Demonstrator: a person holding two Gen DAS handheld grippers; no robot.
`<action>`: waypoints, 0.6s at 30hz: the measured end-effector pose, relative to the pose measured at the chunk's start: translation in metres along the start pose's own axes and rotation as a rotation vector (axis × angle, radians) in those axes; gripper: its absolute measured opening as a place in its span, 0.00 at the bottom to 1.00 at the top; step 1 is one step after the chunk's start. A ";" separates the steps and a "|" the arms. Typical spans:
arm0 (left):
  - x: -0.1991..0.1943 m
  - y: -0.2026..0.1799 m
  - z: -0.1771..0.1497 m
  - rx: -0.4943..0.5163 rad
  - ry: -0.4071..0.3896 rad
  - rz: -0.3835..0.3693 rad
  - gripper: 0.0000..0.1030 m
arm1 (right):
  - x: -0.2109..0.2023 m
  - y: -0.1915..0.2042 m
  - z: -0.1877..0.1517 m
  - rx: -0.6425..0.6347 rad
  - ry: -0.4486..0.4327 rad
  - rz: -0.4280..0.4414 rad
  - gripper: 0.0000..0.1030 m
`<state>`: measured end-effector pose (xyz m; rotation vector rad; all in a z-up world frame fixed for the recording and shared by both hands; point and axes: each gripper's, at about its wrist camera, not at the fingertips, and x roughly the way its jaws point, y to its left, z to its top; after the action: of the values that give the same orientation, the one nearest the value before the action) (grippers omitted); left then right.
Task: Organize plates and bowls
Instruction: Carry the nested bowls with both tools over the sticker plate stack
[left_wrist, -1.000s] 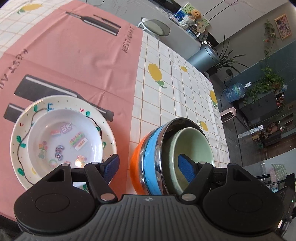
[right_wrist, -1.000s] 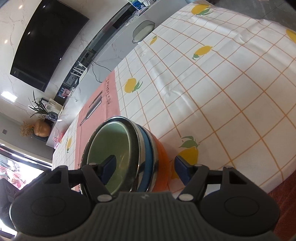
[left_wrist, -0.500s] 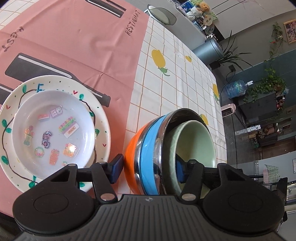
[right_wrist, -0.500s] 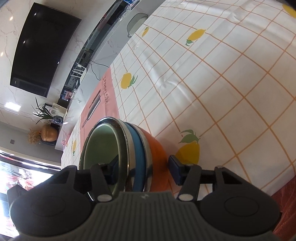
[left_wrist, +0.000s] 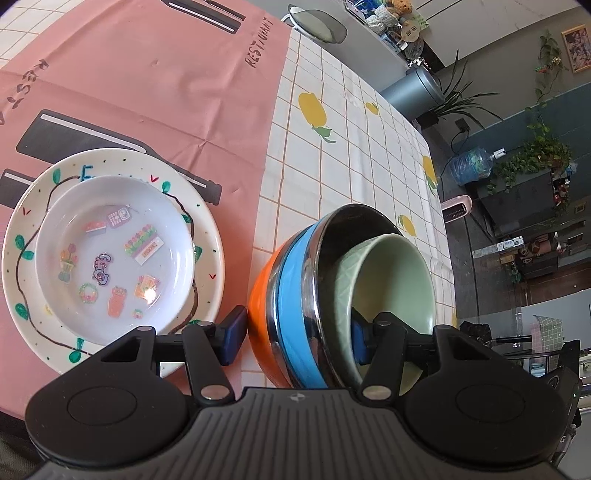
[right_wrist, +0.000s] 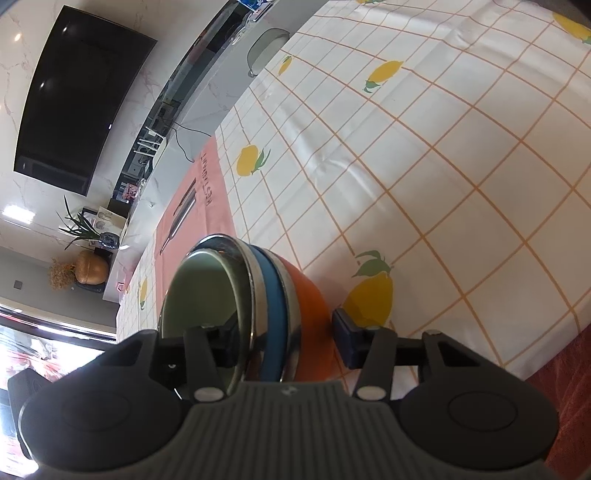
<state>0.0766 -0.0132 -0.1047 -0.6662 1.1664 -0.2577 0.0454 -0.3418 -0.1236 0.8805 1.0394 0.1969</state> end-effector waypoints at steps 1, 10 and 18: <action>-0.003 0.001 0.000 -0.001 -0.004 -0.003 0.61 | -0.001 0.002 -0.001 -0.004 0.000 0.000 0.48; -0.052 0.014 -0.001 0.001 -0.112 -0.017 0.61 | 0.000 0.038 -0.012 -0.080 -0.002 0.041 0.45; -0.092 0.052 0.000 -0.067 -0.205 -0.012 0.61 | 0.020 0.087 -0.029 -0.176 0.047 0.087 0.45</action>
<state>0.0332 0.0753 -0.0658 -0.7406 0.9780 -0.1569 0.0539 -0.2588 -0.0812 0.7651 1.0112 0.3781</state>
